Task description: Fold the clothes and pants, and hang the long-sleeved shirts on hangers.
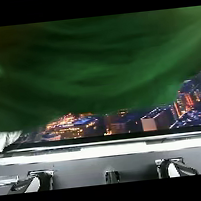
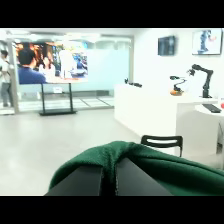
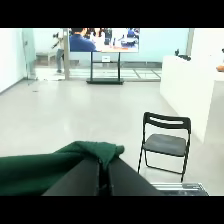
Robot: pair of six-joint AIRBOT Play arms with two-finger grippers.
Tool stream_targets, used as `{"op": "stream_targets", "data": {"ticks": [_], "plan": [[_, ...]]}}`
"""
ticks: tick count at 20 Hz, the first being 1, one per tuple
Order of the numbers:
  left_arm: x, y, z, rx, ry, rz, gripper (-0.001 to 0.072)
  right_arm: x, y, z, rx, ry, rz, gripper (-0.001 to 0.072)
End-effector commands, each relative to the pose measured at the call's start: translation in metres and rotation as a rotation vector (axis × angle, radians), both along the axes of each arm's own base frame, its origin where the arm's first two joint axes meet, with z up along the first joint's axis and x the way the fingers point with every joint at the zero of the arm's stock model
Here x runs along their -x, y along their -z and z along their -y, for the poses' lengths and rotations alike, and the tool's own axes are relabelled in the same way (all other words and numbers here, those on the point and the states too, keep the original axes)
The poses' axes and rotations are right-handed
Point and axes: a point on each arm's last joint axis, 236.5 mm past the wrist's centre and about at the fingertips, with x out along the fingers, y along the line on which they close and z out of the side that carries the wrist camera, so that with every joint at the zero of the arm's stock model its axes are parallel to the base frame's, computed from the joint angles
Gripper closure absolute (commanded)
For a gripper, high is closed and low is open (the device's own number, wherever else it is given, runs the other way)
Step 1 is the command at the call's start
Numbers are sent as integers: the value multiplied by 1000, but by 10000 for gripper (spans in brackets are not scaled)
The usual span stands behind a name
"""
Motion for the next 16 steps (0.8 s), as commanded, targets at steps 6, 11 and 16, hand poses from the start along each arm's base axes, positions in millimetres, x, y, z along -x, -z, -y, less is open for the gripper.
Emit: {"op": "stream_targets", "data": {"ticks": [6, 11, 16], "plan": [[-161, 258, -6, 48, 129, -850, 683, -119, 286, 35, -232, -97, -1068, 679], [-218, 515, 11, 165, 148, -1339, 682, -194, 517, 15, -349, -31, -1513, 679], [-270, 623, 7, 292, 109, -1436, 682, -278, 606, -5, -512, -2, -1380, 677]]}}
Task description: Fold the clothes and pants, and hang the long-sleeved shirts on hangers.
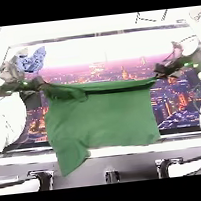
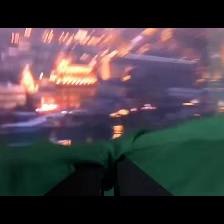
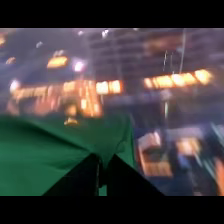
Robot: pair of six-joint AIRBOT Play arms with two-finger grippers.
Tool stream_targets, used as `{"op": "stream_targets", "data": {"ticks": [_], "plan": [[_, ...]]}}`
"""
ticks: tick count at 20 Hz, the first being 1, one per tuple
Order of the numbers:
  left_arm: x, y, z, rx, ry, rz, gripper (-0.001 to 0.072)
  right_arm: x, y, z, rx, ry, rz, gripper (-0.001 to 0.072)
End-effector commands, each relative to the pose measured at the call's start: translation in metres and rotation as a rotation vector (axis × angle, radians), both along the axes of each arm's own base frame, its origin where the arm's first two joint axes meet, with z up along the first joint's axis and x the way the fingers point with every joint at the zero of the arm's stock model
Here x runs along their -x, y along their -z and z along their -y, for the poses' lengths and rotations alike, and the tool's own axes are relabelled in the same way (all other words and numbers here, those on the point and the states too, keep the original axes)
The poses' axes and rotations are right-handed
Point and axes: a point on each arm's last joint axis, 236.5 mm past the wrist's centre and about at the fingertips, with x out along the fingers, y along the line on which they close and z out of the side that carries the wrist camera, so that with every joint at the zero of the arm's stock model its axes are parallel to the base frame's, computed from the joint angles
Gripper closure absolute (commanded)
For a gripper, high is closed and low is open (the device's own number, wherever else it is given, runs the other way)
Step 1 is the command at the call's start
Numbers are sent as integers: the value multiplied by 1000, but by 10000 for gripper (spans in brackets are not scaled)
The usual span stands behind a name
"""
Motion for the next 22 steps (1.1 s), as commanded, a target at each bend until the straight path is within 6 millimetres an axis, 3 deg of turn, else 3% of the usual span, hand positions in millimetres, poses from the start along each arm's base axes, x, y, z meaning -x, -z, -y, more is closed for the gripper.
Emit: {"op": "stream_targets", "data": {"ticks": [1, 4, 6, 8, 11, 14, 16, 19, 20, 22], "plan": [[-39, 63, -6, 17, -76, -14, 682, -64, 45, -1, -32, 150, 148, 676], [-91, 29, -29, -28, -187, 178, 682, -117, 6, 27, -11, 259, 412, 676], [-111, 11, -35, -49, -242, 277, 681, -130, -4, 37, -4, 298, 485, 676], [-115, 18, -26, -55, -239, 284, 681, -130, 8, 37, -4, 300, 465, 676], [-105, 55, -2, -39, -184, 190, 681, -117, 36, 27, -43, 301, 356, 675], [-76, 45, -4, -76, -46, 111, 682, -91, 21, 33, -43, 259, 266, 675], [-33, 41, -5, -58, 61, -30, 682, -49, 19, 29, -13, 109, 134, 675], [49, 64, -5, -22, 187, -358, 682, 26, 46, 21, -5, -19, -178, 675], [65, 76, -11, -60, 185, -429, 682, 39, 54, 20, -9, -29, -234, 675], [77, 92, -11, -91, 194, -471, 683, 52, 66, 23, 1, -35, -287, 675]]}}
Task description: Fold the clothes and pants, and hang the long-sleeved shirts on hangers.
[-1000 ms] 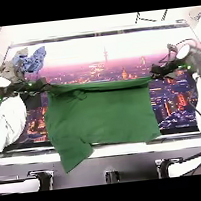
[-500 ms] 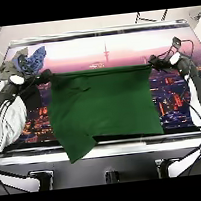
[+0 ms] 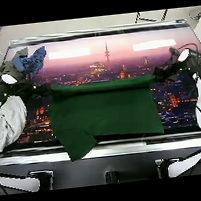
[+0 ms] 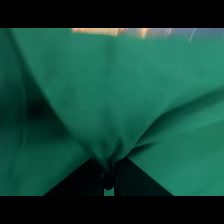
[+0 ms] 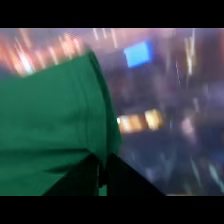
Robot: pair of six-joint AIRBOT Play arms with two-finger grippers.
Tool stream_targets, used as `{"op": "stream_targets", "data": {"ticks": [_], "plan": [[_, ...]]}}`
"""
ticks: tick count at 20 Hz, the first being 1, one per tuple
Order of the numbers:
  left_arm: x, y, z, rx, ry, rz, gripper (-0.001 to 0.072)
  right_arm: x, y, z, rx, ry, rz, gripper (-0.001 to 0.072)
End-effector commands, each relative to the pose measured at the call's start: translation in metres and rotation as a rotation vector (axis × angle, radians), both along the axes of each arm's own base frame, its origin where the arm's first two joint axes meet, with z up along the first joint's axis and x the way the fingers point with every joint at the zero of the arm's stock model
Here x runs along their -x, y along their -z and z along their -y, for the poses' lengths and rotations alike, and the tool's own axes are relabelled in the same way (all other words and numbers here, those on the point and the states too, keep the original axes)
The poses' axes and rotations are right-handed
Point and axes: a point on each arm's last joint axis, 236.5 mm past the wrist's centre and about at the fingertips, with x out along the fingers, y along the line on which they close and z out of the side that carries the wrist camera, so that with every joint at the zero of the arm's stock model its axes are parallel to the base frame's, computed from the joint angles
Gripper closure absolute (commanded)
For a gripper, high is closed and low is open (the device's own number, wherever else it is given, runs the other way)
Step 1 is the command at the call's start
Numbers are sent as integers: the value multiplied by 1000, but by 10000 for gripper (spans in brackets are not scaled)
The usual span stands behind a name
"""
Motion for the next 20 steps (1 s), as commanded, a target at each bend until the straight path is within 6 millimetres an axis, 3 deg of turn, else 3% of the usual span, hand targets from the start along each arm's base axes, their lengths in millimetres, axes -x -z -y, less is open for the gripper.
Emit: {"op": "stream_targets", "data": {"ticks": [1, 6, 13, 14, 15, 16, 18, 20], "plan": [[50, 23, -1, -39, 56, -187, 682, 50, 18, -2, -10, -69, -199, 675], [44, 39, 6, -55, 32, -157, 682, 70, 31, -9, -43, -107, -283, 674], [48, 41, 6, -50, 27, -175, 661, 87, 29, -12, -62, -120, -357, 649], [50, 37, 6, -38, 31, -186, 408, 85, 27, -12, -60, -119, -350, 521], [52, 28, 2, -31, 39, -201, 136, 84, 21, -11, -59, -120, -344, 351], [56, 17, -8, -30, 57, -220, 120, 85, 9, -6, -57, -127, -338, 266], [64, -8, -41, -65, 54, -248, 121, 88, -19, 16, -64, -94, -313, 226], [84, -24, -67, -75, 22, -279, 125, 110, -36, 45, -87, -9, -342, 193]]}}
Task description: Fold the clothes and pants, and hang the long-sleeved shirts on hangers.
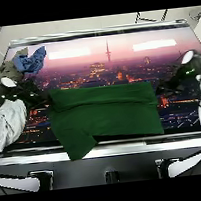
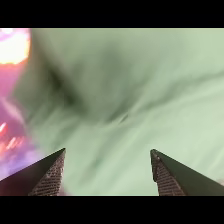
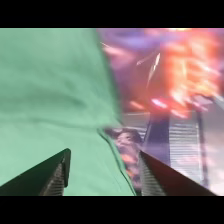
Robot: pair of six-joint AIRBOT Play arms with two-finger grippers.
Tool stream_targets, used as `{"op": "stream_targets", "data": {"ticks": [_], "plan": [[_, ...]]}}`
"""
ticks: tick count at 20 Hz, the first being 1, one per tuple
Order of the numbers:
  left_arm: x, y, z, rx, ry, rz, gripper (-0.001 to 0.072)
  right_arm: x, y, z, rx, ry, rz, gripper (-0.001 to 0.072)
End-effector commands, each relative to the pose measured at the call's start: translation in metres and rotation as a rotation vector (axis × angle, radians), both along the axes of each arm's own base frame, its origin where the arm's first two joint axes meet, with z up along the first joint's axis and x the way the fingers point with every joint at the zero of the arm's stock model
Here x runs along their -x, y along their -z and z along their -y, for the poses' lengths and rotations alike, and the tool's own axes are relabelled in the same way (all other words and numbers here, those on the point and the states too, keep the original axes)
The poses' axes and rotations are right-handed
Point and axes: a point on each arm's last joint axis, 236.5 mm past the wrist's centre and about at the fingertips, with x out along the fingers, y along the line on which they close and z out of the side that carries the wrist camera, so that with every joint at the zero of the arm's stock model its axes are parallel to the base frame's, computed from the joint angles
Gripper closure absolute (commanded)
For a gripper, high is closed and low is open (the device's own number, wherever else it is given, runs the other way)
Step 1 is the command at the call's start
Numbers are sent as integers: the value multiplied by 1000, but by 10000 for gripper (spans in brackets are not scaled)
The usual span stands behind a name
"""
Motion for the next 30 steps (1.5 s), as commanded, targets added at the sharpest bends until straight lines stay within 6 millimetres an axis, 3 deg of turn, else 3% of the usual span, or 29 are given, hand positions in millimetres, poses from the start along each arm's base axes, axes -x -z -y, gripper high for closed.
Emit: {"op": "stream_targets", "data": {"ticks": [1, 3, 6, 8, 9, 10, 13, 16, 19, 20, 21, 26, 30], "plan": [[40, -24, -36, -12, -18, -76, 126, 37, -30, 37, -23, 103, -62, 176], [78, -7, -34, 7, -37, -124, 126, 65, -26, 43, -38, 154, -99, 145], [148, 39, 5, 98, -54, -199, 127, 99, -4, 29, -49, 178, -122, 137], [175, 55, 36, 195, -91, -206, 136, 116, 5, 19, -63, 176, -152, 137], [184, 60, 47, 232, -99, -209, 218, 123, 7, 15, -70, 174, -170, 138], [190, 63, 55, 260, -105, -218, 219, 128, 7, 13, -77, 169, -184, 138], [199, 70, 67, 265, -86, -232, 219, 131, 3, 11, -78, 158, -176, 140], [197, 74, 74, 233, -82, -226, 238, 129, -1, 13, -66, 160, -151, 142], [188, 76, 90, 235, -86, -195, 409, 134, 2, 11, -71, 159, -167, 147], [188, 76, 94, 233, -80, -192, 577, 141, 7, 8, -78, 159, -190, 147], [189, 76, 96, 232, -66, -193, 674, 149, 14, 4, -88, 160, -216, 147], [192, 71, 96, 238, -34, -181, 682, 188, 57, -25, -156, 159, -284, 88], [188, 65, 96, 236, -30, -149, 681, 181, 73, -36, -188, 183, -220, 116]]}}
